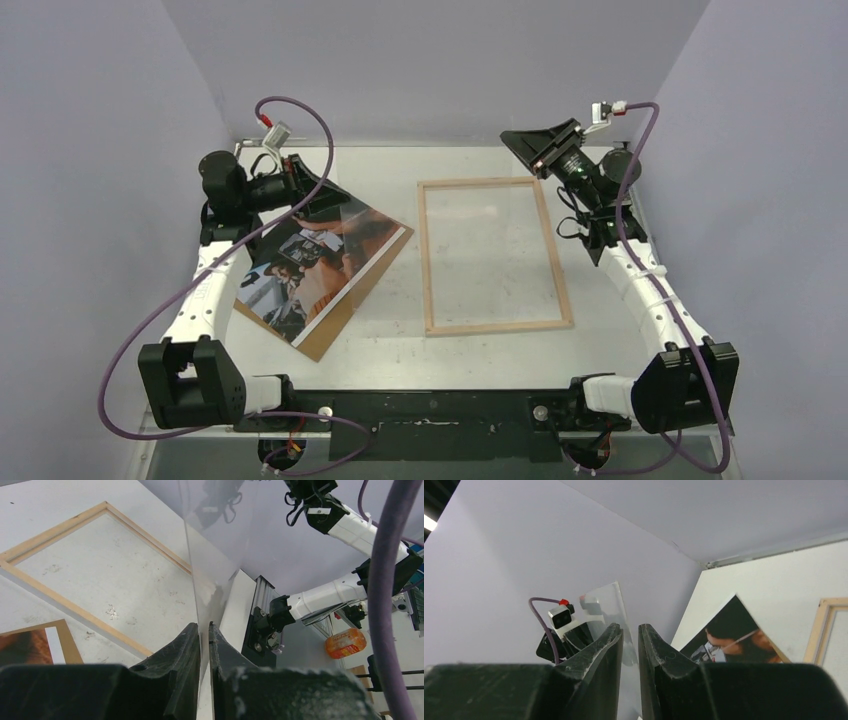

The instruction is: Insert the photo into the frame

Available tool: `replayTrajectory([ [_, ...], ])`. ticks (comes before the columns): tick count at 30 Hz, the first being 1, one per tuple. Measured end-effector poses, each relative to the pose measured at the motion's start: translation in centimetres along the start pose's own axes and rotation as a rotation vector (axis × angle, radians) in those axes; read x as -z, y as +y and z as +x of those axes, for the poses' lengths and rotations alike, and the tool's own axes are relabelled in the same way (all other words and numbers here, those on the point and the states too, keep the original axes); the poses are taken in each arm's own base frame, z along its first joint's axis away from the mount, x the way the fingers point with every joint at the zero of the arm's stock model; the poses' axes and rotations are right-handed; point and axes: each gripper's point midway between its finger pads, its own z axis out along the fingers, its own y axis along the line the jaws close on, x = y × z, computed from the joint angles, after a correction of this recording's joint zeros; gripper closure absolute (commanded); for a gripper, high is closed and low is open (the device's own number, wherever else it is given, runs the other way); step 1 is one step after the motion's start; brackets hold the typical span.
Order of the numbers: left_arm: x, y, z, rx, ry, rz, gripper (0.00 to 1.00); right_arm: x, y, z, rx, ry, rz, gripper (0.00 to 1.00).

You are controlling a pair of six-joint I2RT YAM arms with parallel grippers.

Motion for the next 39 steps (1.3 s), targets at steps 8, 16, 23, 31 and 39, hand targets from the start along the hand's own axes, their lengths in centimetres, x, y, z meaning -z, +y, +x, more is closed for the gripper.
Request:
replayTrajectory([
  [8,-0.6,0.8,0.4,0.104,-0.038,-0.038,1.00,1.4,-6.8,3.6,-0.121,0.030,0.123,0.65],
  [16,-0.9,1.7,-0.4,0.137,-0.089,-0.093,1.00,2.4,-9.4,6.1,-0.153,0.064,0.160,0.42],
  [23,-1.0,2.3,0.0,0.178,-0.107,-0.113,1.00,4.1,-13.8,11.3,-0.223,0.150,0.214,0.21],
  [31,-1.1,2.9,-0.2,0.212,-0.139,-0.137,1.00,4.3,-17.7,18.3,-0.253,0.280,0.285,0.11],
  [39,-0.8,3.6,-1.1,0.243,-0.194,-0.179,1.00,8.0,-22.0,22.9,-0.309,0.305,0.365,0.08],
])
